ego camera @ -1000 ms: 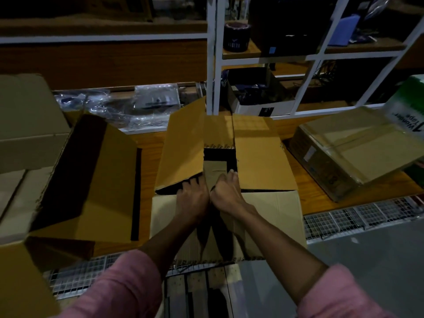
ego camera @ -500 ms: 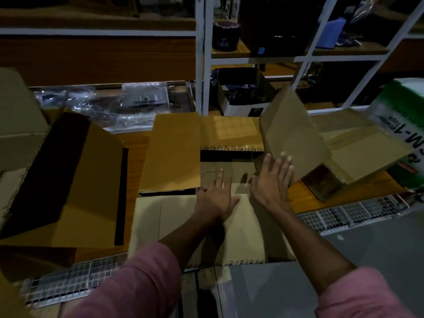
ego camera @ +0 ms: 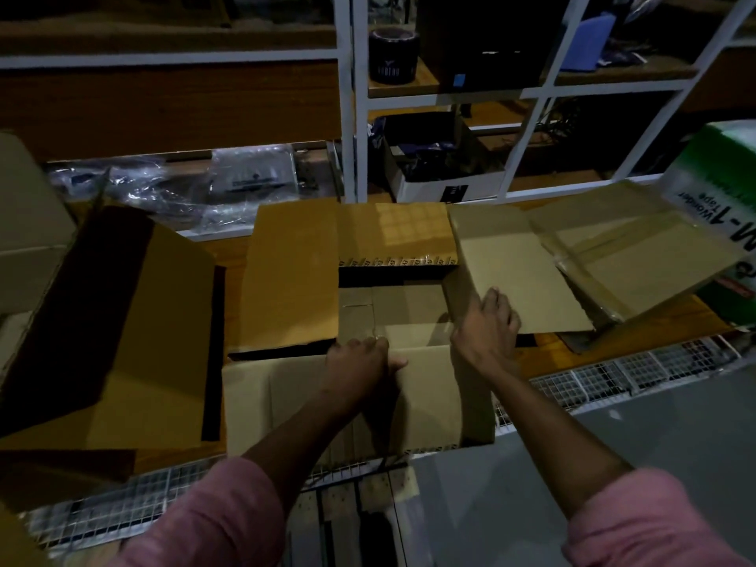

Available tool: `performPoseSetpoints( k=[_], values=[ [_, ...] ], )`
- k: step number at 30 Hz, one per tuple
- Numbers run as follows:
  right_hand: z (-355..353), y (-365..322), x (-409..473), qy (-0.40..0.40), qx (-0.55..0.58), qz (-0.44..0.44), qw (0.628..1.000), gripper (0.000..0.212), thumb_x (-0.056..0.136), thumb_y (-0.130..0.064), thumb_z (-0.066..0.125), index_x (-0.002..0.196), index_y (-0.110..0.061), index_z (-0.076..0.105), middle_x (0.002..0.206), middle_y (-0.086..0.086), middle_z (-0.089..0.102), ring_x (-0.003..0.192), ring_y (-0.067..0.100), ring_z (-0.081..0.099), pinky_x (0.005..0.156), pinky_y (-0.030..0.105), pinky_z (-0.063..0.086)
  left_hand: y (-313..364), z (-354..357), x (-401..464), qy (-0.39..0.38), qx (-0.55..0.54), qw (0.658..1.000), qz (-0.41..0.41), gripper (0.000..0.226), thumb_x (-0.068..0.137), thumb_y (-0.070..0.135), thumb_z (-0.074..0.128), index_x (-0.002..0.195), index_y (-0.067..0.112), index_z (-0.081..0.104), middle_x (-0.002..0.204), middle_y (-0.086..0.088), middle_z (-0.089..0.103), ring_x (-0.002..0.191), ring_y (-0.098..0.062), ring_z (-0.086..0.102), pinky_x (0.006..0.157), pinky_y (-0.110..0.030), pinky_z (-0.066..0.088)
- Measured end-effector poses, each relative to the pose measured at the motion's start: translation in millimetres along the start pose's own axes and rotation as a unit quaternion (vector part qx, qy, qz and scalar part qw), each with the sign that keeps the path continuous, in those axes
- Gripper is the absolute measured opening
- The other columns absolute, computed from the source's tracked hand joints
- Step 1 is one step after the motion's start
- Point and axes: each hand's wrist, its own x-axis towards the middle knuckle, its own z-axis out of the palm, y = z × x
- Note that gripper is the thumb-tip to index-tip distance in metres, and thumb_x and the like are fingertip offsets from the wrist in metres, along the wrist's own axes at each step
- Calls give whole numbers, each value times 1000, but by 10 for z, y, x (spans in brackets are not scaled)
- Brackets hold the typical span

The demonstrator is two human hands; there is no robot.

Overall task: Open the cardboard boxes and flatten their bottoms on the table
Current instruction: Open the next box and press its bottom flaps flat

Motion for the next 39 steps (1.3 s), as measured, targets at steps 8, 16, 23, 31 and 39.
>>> performPoseSetpoints(
  k=[8,16,23,31,39],
  values=[
    [188,-287,-507,-39,76,-260,962,46,101,-46,21,121,-30,59,120,-4,64,121,19,54,117,48,22,64,-40,-71,45,-20,999,2,43,106,51,36,120,13,52,113,-8,66,99,-29,66,78,-42,49],
    [-35,-200,-270,-108,-38,-328,938,37,92,-15,61,124,-33,56,118,-3,59,117,22,51,98,40,28,201,-231,-93,3,-13,999,32,28,109,29,38,123,9,52,106,-12,65,89,-29,64,66,-37,43],
    [-316,-81,-59,-94,-184,-358,911,25,99,-23,54,123,-29,60,123,-2,59,119,20,51,108,43,31,105,-609,-49,-38,201,971,126,28,107,34,44,109,15,64,96,-2,69,91,-23,63,115,-59,22],
    [-516,-55,126,-125,-260,-265,920,29,91,-24,67,119,-25,66,119,3,65,114,25,60,99,40,47,25,-933,-152,-138,177,974,-25,25,105,22,45,123,11,59,122,-7,61,104,-23,61,92,-39,46],
    [28,-789,-675,-129,139,-304,934,42,92,-27,31,105,-31,71,110,-13,72,105,1,51,109,40,19,-214,-846,-293,-157,-9,975,-155,21,100,27,53,114,13,59,114,-8,61,110,-32,59,100,-73,36]
  ],
)
